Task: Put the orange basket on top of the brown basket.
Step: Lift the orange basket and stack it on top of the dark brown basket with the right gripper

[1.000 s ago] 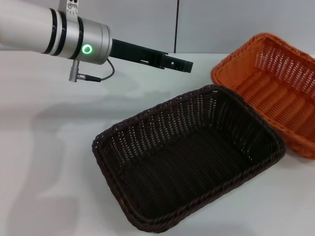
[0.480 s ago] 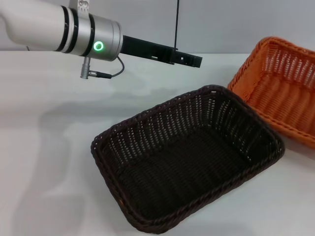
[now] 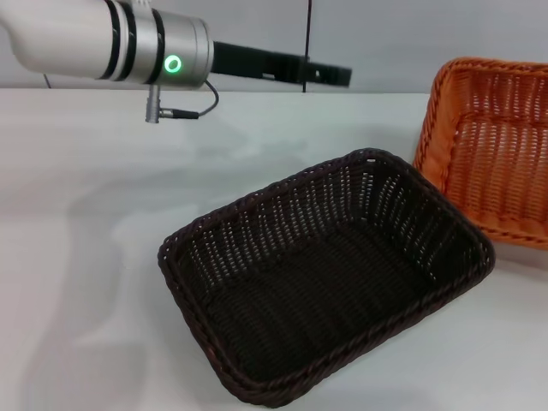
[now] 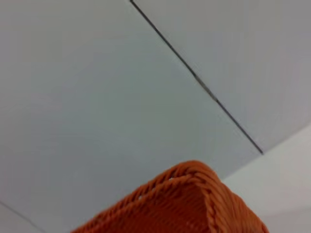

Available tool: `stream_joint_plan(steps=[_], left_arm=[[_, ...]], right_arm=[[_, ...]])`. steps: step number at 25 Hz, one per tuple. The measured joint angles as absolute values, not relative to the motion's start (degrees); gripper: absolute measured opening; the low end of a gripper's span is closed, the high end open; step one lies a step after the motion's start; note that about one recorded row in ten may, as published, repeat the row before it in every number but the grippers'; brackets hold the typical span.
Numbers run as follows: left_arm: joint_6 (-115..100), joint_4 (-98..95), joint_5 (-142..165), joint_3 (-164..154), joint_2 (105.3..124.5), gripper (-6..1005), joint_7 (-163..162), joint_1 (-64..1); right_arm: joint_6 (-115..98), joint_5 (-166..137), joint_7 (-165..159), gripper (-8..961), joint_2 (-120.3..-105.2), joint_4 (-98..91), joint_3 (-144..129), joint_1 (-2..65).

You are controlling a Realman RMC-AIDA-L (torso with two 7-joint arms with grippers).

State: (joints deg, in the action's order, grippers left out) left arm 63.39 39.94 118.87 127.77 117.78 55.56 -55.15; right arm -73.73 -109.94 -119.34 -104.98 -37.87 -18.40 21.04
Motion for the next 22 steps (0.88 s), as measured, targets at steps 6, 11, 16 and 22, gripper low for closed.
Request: stream_joint_plan(steps=[6,11,16,22], left_arm=[[60.4,40.5,112.1,127.4,118.0,841,59.9,-53.1],[59.2,40.1,107.9,127.4,118.11,841,63.7,-51.7],[59.0,39.1,107.5,127.4,118.13,841,64.7,-51.1],[58.4,38.6,104.0,127.4,118.18,841,68.7,-49.0]], right_arm=[[-68.2,-104.2,-110.1,253,-108.54,-37.2,-16.4,21.2],[-66.0,-98.5,-106.4,250,-110.21,-37.2,-14.3,21.0],[-66.5,-89.2,-104.0,246,-110.95,-37.1,-14.2,19.9],[-70.4,-79.5,-100.5,263,-111.59,-34.4,-14.4,20.3]])
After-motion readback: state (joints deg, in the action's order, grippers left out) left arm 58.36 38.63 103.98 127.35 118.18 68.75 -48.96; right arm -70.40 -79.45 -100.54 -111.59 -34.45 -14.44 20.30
